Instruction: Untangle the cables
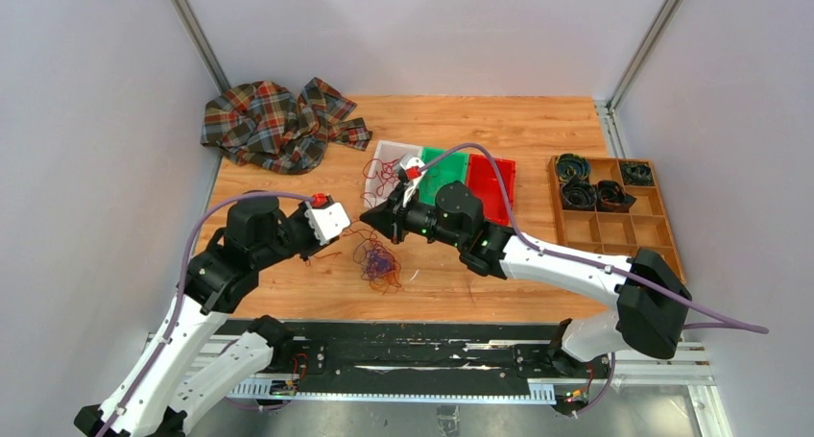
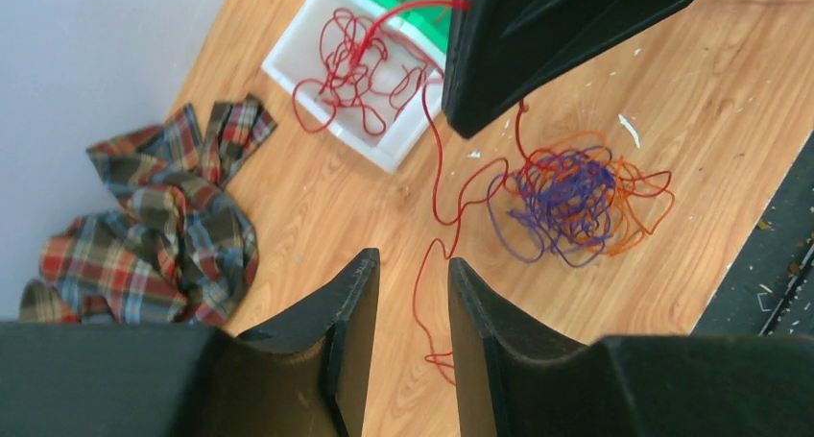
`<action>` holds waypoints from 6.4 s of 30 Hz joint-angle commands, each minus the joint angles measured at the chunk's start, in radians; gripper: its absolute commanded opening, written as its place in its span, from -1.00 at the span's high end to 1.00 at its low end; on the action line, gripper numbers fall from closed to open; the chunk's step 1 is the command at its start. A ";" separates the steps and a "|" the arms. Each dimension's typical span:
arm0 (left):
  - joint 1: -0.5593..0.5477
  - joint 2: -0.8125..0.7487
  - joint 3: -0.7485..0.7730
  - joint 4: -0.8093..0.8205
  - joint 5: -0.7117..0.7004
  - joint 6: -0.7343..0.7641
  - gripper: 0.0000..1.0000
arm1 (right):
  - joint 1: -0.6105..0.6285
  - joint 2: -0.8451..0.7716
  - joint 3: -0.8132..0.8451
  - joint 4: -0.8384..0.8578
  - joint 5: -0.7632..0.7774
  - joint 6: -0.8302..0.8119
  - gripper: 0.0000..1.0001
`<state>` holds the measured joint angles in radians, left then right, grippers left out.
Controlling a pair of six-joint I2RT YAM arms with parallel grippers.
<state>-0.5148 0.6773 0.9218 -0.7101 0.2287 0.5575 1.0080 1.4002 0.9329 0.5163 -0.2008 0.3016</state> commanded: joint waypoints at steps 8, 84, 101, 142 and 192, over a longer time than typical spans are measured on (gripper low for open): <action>-0.008 0.070 0.106 -0.089 0.245 0.554 0.08 | -0.037 0.021 0.064 -0.058 -0.303 0.005 0.99; -0.009 0.149 0.229 0.076 0.318 0.652 0.99 | -0.098 0.235 0.104 0.191 -0.483 0.224 0.69; -0.008 0.163 0.503 0.179 0.203 0.642 0.99 | -0.077 0.431 0.035 0.266 -0.291 0.220 0.70; -0.009 0.606 1.144 0.848 0.094 0.891 0.99 | -0.065 0.348 -0.200 0.100 -0.020 0.171 0.89; -0.011 0.730 0.558 0.857 0.028 0.667 0.99 | -0.337 -0.195 -0.256 -0.292 0.302 0.024 -0.15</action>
<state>-0.5167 1.3861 1.4349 0.1097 0.2821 1.1881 0.6891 1.2350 0.7128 0.2054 0.0769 0.3061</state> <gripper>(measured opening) 0.017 0.579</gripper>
